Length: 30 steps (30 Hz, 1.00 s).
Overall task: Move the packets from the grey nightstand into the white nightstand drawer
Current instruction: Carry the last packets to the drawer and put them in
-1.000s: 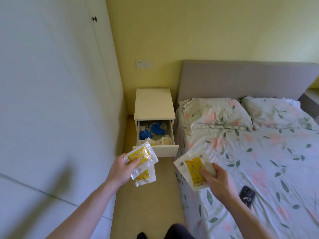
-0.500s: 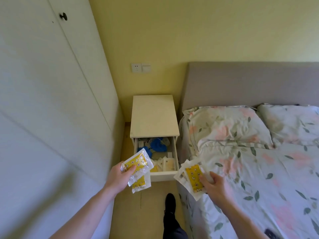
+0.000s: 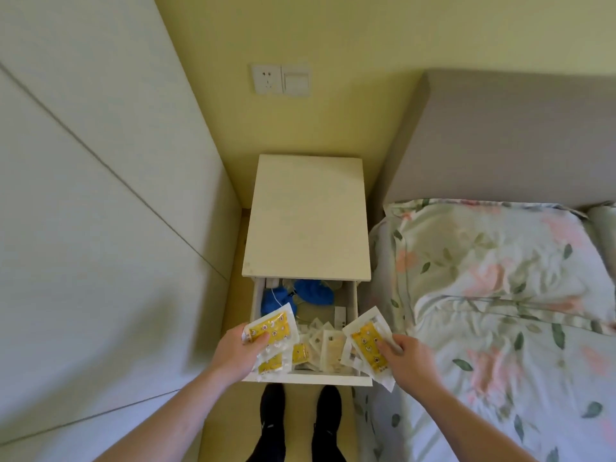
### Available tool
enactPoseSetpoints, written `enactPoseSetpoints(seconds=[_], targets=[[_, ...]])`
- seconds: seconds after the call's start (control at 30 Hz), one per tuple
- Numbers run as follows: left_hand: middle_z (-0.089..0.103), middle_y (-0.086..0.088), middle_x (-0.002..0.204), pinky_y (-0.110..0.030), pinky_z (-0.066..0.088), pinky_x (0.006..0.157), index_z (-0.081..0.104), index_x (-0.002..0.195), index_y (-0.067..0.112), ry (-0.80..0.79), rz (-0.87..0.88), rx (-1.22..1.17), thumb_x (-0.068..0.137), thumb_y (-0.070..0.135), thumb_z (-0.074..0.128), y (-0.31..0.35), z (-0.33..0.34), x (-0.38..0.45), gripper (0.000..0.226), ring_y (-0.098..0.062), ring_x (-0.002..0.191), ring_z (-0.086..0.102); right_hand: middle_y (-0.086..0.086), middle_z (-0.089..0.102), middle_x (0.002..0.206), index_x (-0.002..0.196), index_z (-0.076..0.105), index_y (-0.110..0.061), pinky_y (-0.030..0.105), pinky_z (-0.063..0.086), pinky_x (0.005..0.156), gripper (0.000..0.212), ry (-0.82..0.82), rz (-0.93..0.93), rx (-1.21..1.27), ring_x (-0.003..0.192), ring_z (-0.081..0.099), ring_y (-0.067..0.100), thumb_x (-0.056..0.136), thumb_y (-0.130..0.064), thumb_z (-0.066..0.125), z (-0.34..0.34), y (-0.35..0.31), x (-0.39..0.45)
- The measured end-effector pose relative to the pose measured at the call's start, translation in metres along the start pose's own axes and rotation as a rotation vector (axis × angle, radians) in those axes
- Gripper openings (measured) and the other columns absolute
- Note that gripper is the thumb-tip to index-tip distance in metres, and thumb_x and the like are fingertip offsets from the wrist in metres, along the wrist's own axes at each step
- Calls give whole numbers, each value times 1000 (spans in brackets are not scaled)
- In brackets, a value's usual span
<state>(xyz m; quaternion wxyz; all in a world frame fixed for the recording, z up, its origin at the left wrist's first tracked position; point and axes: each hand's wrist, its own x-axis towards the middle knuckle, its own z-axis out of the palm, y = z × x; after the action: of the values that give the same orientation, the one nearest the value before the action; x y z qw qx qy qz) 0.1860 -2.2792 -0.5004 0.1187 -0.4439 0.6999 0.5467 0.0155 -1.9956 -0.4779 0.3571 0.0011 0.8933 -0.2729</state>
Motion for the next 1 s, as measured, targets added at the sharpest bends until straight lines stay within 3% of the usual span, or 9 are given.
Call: enactPoseSetpoints(seconds=[0.17,0.27,0.43,0.5,0.63,0.77,0.87,1.0], targets=[[74,8,98,-33,58,76,69,106,26,-39,-64,97,97,38,66,-48,23,93,15,-12,91,70,-2,68,67,72,65,-24,39,56,59,41,-8,39,-196,61,66,18,100,-51,52,57,20,83],[73,10,101,-36,60,82,68,108,29,-57,-78,130,97,40,66,-78,35,133,16,-10,94,69,-8,69,69,78,66,-30,40,62,63,39,-35,31,-315,62,67,13,98,-58,47,90,34,123],[71,13,103,-32,60,82,67,109,29,-101,-24,220,99,38,64,-114,53,176,14,-7,97,67,-5,68,94,96,65,-31,32,49,71,16,-183,-142,-647,84,64,20,103,-28,51,136,37,174],[71,12,101,-33,60,80,67,107,28,-100,10,265,99,38,63,-124,58,186,14,-7,95,67,-1,69,107,107,65,-32,33,47,82,26,-276,-211,-854,101,64,23,98,-11,53,153,37,189],[70,11,92,-37,60,76,66,99,29,-65,39,370,99,40,62,-137,63,200,11,-8,86,67,2,67,117,118,63,-26,38,48,97,33,-383,-311,-1125,114,58,24,93,-4,57,179,37,206],[69,12,91,-34,60,71,67,105,28,-61,21,448,100,42,60,-142,66,207,16,-7,84,66,2,63,121,125,64,-26,39,53,98,41,-409,-345,-1128,120,50,24,91,-3,61,191,41,209],[71,6,95,-28,54,65,69,116,25,-65,1,533,101,43,58,-146,67,209,27,-14,84,67,-1,52,138,137,59,-28,37,53,98,53,-399,-377,-1101,130,43,25,93,0,57,192,43,206],[69,2,94,-27,49,63,69,119,18,-45,0,711,103,42,53,-148,73,210,33,-17,81,64,-6,43,150,133,65,-32,36,54,96,55,-322,-345,-996,134,40,21,91,2,58,186,46,200]])
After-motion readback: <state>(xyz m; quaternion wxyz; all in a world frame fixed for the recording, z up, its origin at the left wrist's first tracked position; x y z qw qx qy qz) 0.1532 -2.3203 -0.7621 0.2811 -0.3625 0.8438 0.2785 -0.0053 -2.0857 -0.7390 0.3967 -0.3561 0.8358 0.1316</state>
